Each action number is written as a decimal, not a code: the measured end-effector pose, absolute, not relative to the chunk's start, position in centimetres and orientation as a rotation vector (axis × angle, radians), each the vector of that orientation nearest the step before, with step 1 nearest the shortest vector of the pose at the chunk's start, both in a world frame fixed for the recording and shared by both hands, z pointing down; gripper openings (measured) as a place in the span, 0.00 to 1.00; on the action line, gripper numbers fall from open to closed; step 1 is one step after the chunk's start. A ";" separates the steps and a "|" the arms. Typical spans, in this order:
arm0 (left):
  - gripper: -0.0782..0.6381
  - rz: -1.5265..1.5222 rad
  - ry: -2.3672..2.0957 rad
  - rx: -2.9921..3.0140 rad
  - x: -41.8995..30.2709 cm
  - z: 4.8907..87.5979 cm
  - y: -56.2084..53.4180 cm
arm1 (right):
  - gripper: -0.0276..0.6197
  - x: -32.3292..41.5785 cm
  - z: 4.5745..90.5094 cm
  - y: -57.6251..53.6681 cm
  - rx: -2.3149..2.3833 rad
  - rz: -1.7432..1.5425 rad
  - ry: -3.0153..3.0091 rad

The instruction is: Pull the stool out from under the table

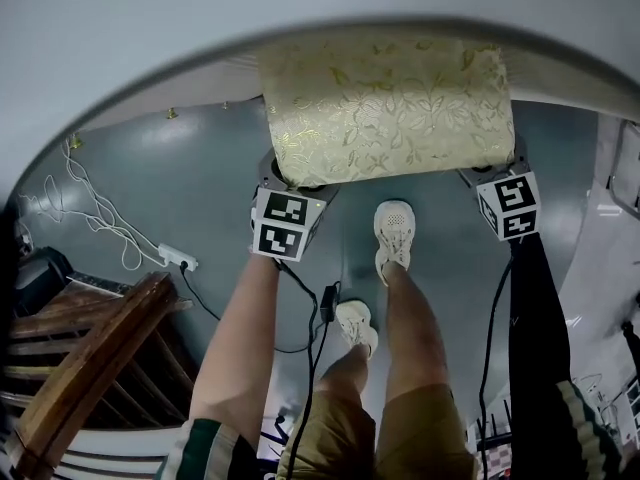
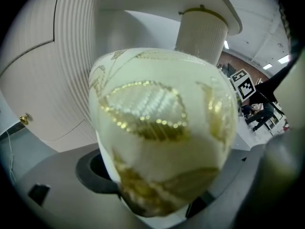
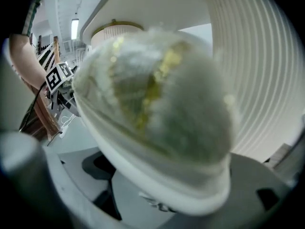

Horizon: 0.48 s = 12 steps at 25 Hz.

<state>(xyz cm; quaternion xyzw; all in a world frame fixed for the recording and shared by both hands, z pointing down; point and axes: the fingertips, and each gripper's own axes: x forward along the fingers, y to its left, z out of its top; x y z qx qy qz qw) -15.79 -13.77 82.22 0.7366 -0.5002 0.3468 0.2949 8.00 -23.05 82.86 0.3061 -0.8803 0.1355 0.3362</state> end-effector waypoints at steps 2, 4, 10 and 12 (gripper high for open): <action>0.74 0.929 -1.303 1.943 -15.7 82.0 -13.5 | 0.74 8.1 82.7 -22.6 0.801 0.382 -2.296; 0.74 0.936 -1.286 1.923 -15.6 81.8 -13.1 | 0.74 8.1 82.6 -22.3 0.794 0.404 -2.296; 0.73 1.022 -1.264 1.888 -16.0 81.8 -13.0 | 0.74 7.9 83.6 -22.1 0.763 0.446 -2.262; 0.73 1.034 -1.266 1.898 -16.1 81.6 -13.0 | 0.74 7.8 83.9 -21.7 0.768 0.472 -2.261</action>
